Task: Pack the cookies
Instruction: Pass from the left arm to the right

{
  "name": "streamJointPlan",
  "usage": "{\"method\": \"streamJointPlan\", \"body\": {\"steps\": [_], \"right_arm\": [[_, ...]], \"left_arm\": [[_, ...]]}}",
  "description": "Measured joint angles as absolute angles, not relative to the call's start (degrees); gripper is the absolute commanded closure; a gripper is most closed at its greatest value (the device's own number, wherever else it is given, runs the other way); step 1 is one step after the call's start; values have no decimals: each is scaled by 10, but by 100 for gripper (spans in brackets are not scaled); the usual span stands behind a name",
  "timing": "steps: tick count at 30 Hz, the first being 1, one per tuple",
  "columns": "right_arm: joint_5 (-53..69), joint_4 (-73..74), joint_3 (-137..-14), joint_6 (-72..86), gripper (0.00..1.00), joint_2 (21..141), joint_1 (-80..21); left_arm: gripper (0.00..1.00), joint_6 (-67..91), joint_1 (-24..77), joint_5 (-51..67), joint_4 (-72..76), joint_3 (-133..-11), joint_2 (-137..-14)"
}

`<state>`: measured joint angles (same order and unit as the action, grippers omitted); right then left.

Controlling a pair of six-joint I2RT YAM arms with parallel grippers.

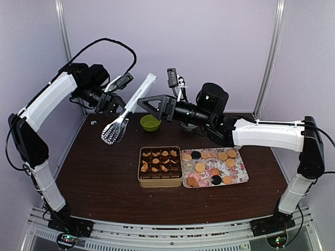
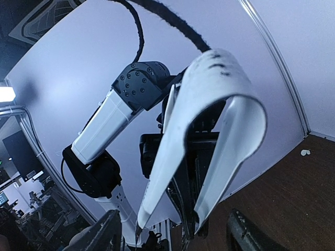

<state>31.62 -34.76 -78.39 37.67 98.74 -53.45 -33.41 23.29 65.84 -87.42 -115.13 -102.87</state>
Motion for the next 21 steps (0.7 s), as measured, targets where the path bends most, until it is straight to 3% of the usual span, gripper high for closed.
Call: {"method": "streamJointPlan", "body": {"steps": [21], "right_arm": [[339, -369, -833, 441, 67, 1053, -538]], "left_arm": [[100, -327, 237, 632, -868, -1136, -1028]]}}
